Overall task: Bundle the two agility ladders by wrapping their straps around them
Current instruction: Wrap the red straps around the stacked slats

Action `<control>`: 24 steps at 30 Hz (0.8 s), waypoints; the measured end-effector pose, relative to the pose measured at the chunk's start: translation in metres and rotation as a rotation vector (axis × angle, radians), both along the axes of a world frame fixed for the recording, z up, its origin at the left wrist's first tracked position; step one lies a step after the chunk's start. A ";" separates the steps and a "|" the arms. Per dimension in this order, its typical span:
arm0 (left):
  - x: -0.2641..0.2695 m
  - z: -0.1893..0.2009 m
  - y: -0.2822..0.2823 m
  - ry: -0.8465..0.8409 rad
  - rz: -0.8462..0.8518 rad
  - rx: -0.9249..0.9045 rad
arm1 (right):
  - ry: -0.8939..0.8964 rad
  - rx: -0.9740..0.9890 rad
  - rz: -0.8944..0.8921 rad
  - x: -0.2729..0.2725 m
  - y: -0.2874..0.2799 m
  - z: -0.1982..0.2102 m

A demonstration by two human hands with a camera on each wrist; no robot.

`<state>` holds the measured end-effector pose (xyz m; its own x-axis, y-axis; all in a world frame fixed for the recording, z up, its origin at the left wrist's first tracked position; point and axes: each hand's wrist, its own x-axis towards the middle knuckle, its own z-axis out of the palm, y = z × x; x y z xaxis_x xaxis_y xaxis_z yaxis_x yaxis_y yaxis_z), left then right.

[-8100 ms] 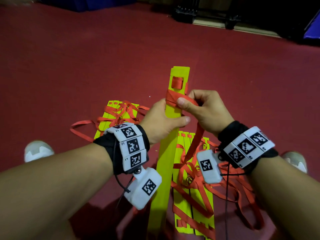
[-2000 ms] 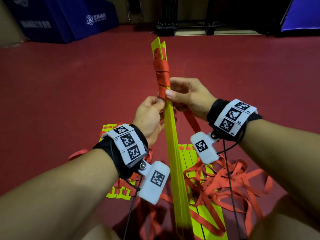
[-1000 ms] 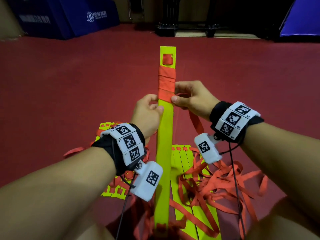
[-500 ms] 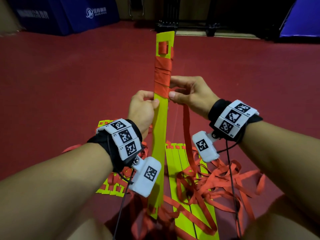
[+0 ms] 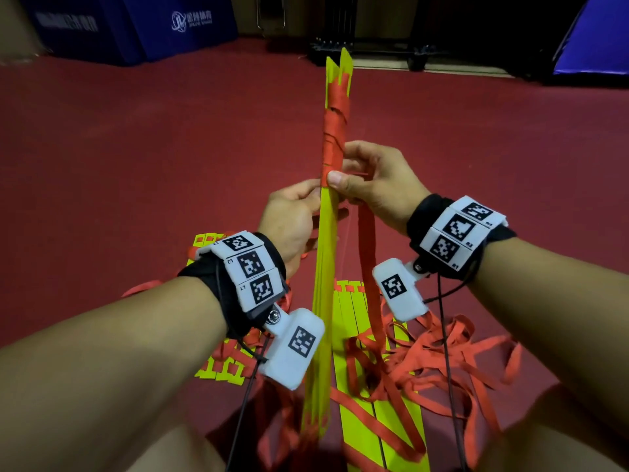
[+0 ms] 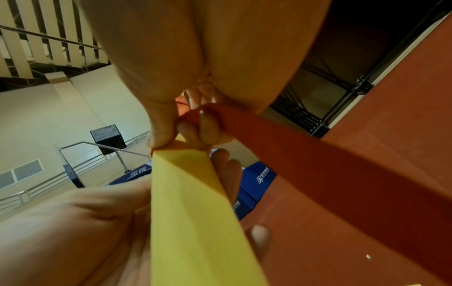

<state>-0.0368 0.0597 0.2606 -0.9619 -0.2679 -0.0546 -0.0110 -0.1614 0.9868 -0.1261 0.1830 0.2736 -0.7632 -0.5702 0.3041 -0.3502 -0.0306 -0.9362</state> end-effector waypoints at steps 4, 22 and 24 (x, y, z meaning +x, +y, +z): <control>0.000 0.002 0.002 -0.032 -0.032 0.019 | 0.001 -0.037 -0.096 -0.003 0.000 0.000; -0.008 -0.007 0.006 0.044 0.083 -0.122 | -0.030 0.065 -0.007 -0.007 0.005 0.001; -0.008 -0.006 0.007 0.039 0.104 -0.082 | -0.063 0.033 0.031 -0.009 0.007 -0.001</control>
